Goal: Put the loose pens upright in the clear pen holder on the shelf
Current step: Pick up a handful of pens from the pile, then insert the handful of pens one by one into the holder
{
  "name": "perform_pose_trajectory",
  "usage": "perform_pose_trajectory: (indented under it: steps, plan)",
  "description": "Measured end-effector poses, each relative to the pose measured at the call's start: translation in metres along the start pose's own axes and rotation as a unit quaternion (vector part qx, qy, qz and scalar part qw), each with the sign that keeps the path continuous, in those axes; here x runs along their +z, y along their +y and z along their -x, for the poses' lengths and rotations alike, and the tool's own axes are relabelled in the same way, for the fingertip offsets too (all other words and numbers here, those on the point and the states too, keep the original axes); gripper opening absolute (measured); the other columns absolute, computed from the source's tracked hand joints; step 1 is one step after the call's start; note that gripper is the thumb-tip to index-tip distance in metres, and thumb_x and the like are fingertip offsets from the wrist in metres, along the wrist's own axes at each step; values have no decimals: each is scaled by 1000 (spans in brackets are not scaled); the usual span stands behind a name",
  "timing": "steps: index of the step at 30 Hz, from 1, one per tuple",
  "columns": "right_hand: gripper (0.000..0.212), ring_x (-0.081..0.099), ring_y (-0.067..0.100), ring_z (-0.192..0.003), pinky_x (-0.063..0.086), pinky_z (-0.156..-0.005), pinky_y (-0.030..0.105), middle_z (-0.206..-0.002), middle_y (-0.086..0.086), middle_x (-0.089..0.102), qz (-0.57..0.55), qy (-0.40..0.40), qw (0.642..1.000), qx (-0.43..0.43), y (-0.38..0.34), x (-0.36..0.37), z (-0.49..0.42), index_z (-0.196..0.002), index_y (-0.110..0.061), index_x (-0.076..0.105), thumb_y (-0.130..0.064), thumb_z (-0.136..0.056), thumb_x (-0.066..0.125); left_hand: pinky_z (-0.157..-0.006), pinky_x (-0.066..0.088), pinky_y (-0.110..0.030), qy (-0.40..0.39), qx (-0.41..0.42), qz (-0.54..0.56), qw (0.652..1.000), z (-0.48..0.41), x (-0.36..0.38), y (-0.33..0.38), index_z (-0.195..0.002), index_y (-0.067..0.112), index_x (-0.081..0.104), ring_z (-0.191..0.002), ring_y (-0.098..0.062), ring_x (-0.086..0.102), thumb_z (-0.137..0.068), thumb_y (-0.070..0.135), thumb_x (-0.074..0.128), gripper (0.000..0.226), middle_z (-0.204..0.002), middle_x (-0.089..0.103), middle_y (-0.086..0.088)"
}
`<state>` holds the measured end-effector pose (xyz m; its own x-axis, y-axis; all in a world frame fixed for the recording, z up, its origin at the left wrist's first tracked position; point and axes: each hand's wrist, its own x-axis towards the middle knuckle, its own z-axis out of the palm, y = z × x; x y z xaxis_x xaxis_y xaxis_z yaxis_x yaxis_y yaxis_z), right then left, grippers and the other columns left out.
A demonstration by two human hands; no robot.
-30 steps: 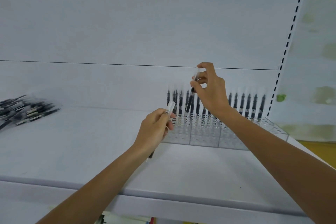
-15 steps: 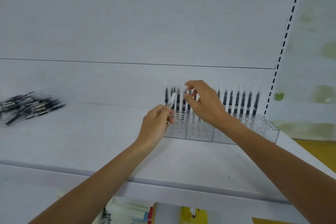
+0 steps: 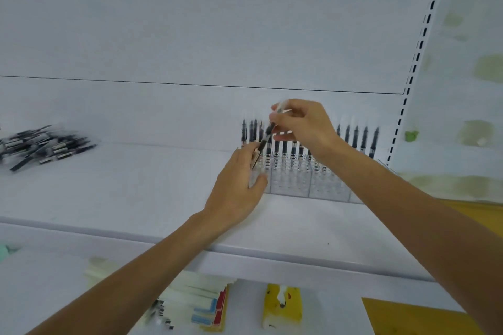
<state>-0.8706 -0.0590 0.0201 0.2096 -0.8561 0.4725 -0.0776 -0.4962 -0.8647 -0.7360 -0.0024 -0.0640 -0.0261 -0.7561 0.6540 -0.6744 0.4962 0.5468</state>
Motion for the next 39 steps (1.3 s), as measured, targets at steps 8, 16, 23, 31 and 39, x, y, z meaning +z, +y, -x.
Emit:
perform_pose_trajectory:
  steps: [8,16,23,31,39]
  plan:
    - [44,57,15,-60,44,-58,8,-74,-8,51,273,103,935,-200,10,-13,-25,-129,-12,40,-3,-90,57,-95,40,-30,-205,40,-145,967,12,1,-14,-109,23,60,-103,-9,47,-91,27,50,22,-111,53,7]
    - [39,62,26,-73,51,-70,32,-83,7,58,274,103,934,-207,29,-5,-32,-127,-9,42,-3,-91,55,-90,40,-28,-209,33,-140,967,10,3,-17,-107,24,63,-102,-10,49,-89,28,53,21,-107,57,6]
    - [37,61,35,-71,54,-67,45,-82,22,61,296,88,931,-195,30,-6,-35,-125,-6,41,1,-90,53,-90,41,-27,-198,31,-123,972,11,4,-20,-105,24,64,-100,-9,51,-88,27,54,20,-105,59,6]
    - [45,61,33,-70,54,-65,47,-84,19,64,394,41,908,-140,65,3,-26,-133,-10,37,-7,-91,54,-90,40,-27,-191,31,-127,973,12,6,-21,-106,24,65,-103,-10,50,-89,25,53,21,-108,58,6]
    - [25,57,23,-72,47,-49,31,-103,13,55,391,125,855,-318,22,43,-14,-108,-8,63,-9,-83,60,-89,42,-30,-128,-12,-146,981,2,-43,-50,-105,22,65,-97,-14,52,-89,24,56,18,-105,57,-1]
